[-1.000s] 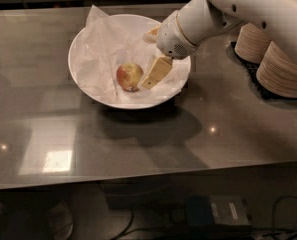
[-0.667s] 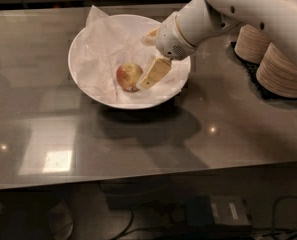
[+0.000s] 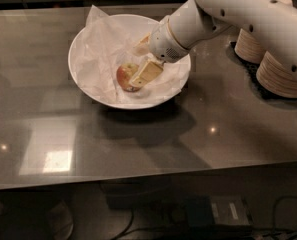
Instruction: Pick apple from white bowl
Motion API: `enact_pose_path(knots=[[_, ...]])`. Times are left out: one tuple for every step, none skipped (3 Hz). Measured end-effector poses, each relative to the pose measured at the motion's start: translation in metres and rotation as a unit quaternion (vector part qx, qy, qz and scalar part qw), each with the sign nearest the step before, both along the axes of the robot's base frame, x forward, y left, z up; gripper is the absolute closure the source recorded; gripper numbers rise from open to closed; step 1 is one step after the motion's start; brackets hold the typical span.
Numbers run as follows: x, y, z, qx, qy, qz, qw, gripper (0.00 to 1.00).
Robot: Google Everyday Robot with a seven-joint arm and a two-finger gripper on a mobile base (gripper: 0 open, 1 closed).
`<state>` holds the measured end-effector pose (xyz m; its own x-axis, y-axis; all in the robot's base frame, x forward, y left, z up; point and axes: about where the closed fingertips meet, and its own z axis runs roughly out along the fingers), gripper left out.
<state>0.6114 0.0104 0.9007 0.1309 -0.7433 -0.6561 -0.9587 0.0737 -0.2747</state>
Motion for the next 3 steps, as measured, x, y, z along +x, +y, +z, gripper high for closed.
enact_pose_path(knots=[[-0.001,0.011,-0.009,0.003,0.013,0.013,0.9998,0.37],[0.001,0.023,-0.017,0.010,0.026,0.028,0.9992,0.34],[0.006,0.030,-0.024,0.018,0.037,0.035,0.9985,0.32]])
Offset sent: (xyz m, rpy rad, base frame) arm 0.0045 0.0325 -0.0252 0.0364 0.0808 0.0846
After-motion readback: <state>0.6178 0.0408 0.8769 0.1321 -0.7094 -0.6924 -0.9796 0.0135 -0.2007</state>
